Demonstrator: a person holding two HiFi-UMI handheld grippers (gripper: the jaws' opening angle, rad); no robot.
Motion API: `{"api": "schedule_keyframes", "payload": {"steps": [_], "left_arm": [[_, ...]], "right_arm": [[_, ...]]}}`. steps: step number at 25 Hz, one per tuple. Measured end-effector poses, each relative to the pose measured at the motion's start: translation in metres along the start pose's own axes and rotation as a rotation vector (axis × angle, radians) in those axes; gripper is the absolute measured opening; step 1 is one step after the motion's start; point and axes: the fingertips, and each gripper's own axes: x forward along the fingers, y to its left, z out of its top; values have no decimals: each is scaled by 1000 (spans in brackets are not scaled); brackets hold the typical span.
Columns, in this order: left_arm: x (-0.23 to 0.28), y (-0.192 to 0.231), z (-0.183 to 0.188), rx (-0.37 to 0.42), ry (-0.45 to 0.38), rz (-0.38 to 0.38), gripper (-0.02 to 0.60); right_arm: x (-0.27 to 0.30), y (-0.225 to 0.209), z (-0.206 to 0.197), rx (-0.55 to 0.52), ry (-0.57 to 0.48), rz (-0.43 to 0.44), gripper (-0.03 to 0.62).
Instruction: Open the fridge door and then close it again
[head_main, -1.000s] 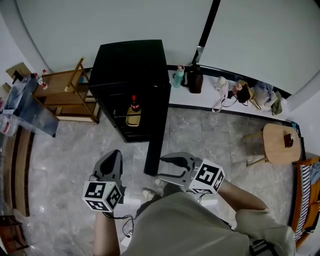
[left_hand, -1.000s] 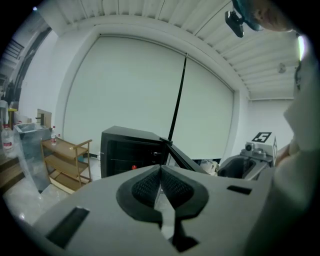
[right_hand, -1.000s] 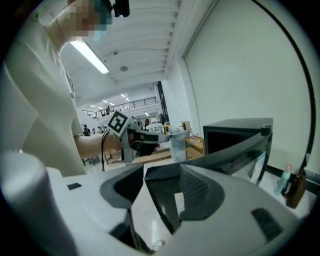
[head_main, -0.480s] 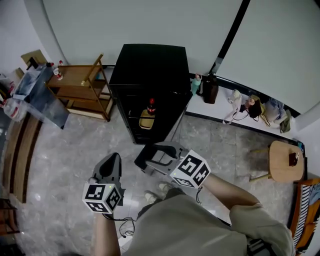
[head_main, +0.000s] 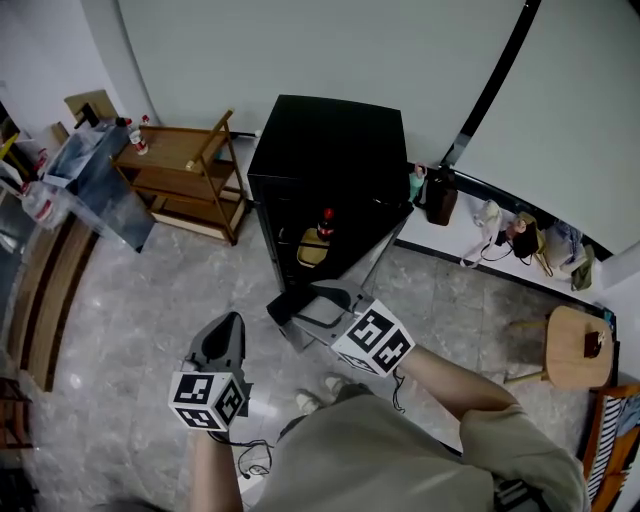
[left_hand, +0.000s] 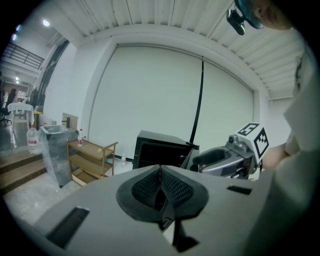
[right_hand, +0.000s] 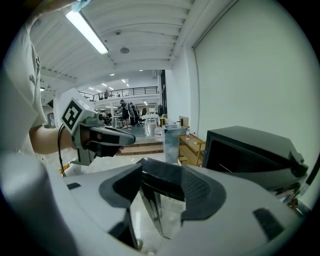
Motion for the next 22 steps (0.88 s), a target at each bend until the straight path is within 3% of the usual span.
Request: {"api": "schedule_keyframes", "payload": {"steps": [22], "left_arm": [[16,35,27,-3,-36,87,8]], "right_arm": [[65,-42,32,-17,43,18,224]]}}
